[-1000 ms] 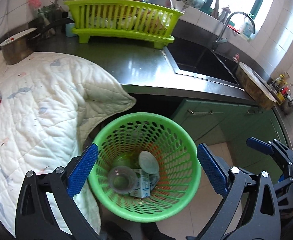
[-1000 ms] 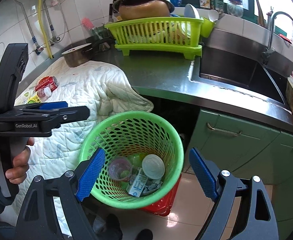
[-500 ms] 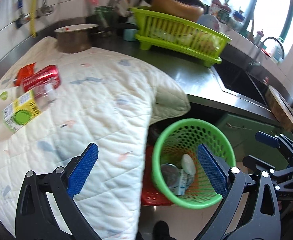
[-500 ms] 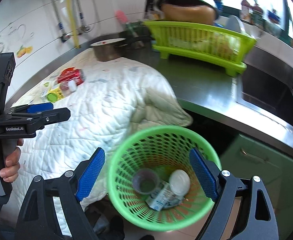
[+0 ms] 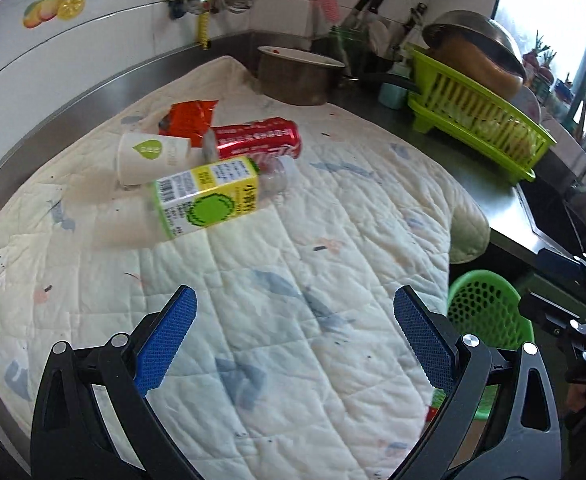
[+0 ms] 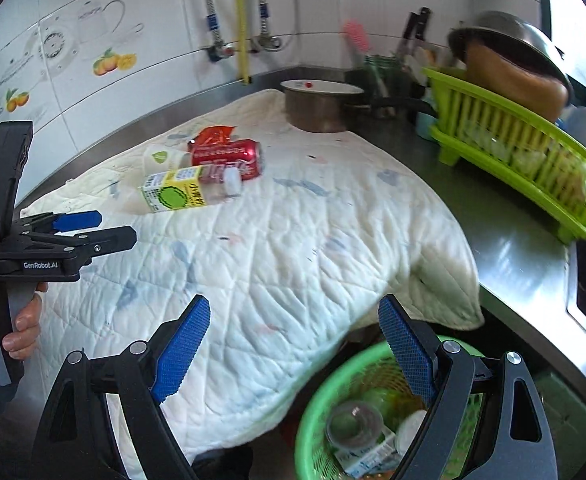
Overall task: Collect trash
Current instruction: 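Move both tools back over the mat toward the bottle and red can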
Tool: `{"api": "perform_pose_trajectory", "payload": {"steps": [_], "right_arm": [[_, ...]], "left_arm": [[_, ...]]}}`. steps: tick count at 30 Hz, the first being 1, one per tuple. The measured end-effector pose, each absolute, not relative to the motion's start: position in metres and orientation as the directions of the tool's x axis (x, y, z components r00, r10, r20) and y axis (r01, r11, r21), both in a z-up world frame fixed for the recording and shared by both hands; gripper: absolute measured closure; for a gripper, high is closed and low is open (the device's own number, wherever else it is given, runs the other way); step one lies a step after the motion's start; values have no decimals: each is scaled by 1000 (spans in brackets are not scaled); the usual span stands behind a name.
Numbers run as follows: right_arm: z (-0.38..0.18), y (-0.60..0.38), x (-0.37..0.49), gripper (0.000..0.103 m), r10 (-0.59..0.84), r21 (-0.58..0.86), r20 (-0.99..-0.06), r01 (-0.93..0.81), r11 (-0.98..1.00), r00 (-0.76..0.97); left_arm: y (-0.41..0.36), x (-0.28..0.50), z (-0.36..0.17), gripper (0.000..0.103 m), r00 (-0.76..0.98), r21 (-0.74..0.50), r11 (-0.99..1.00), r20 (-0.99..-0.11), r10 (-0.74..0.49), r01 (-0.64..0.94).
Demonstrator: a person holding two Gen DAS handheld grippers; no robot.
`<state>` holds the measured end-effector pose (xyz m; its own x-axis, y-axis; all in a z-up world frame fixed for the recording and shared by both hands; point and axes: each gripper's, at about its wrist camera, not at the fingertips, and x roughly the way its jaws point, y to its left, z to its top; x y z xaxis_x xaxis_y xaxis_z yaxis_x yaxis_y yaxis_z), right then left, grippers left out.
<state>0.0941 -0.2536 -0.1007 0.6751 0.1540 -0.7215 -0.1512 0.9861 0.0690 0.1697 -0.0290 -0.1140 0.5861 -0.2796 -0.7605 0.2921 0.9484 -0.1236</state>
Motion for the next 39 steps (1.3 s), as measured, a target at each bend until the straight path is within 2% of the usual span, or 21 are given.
{"api": "perform_pose_trajectory", "payload": {"steps": [5,13,24,28,33,39], "right_arm": [[-100,-230,117,20,172,62,-726,-186,981,666],[-100,-212,136,20,162,38,-742,-200,979,651],[-103,-202,155,20,131,8,-761,-193,981,636],[-105,-201,159,20,124,2,-769,-192,981,627],[-106,-201,166,20,116,-11,-774,-196,980,622],[-106,-199,176,20,109,-30,-779,-210,977,618]], "left_arm": [[-10,200,-109,7,614,-34,944,-752,-241,329],[-11,262,-108,9,560,62,855,-779,-281,516],[-28,310,-138,23,452,81,734,-832,-323,674],[-34,319,-150,26,431,95,707,-846,-313,701],[-39,330,-164,35,396,102,679,-870,-293,727],[-43,332,-172,38,369,103,637,-879,-301,764]]}}
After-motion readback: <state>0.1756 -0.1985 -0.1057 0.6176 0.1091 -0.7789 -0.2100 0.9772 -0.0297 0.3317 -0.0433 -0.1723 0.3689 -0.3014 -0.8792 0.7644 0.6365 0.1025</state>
